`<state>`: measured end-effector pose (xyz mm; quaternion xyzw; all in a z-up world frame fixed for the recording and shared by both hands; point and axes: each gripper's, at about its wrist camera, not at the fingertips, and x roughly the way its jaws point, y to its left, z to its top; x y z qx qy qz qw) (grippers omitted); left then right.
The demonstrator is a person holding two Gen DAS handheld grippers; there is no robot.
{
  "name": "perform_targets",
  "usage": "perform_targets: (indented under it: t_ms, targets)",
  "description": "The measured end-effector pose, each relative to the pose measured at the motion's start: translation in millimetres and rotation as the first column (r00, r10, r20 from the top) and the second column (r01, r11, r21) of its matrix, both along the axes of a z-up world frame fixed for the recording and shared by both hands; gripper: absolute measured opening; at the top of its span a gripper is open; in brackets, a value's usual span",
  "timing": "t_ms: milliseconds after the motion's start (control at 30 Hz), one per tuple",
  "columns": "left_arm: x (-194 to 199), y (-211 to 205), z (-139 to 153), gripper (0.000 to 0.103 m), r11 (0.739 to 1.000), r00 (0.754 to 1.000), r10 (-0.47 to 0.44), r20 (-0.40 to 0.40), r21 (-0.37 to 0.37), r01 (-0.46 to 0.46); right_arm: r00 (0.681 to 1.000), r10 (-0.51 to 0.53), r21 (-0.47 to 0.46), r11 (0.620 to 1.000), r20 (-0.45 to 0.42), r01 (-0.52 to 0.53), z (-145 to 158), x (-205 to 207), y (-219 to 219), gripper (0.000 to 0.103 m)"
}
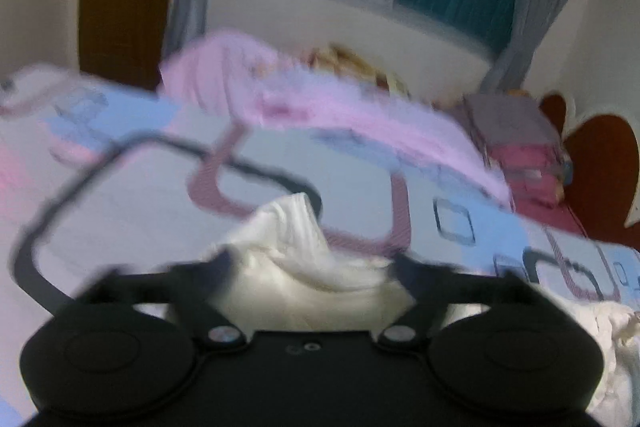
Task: Fold large clothes
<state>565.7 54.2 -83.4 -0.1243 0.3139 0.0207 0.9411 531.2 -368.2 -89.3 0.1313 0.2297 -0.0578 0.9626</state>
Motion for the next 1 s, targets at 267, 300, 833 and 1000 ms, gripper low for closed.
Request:
perform_targets:
  t_ms: [267, 300, 833, 1000]
  targets:
    - [-56, -30, 15, 0.096, 0.971, 0.977, -0.189, 0.104, 0.169, 0.17, 0.988, 0.149, -0.083, 0.986, 0.028, -0.146, 4, -26, 43, 0.074]
    - [-61, -38, 10, 0.096, 0.959, 0.97, -0.218, 0.106, 0.207, 0.193, 0.985, 0.172, -0.11, 0.979, 0.014, -0.17, -1, -27, 52, 0.074]
    - [-19, -59, -70, 0.092, 0.943, 0.991, -0.109, 0.081, 0.325, 0.077, 0.989, 0.097, -0.234, 0.965, -0.108, -0.12, -91, 60, 66, 0.074]
    - [-8, -48, -83, 0.098, 0.964, 0.994, -0.084, 0.071, 0.258, 0.063, 0.988, 0.088, -0.247, 0.962, -0.125, -0.116, -113, 73, 62, 0.074]
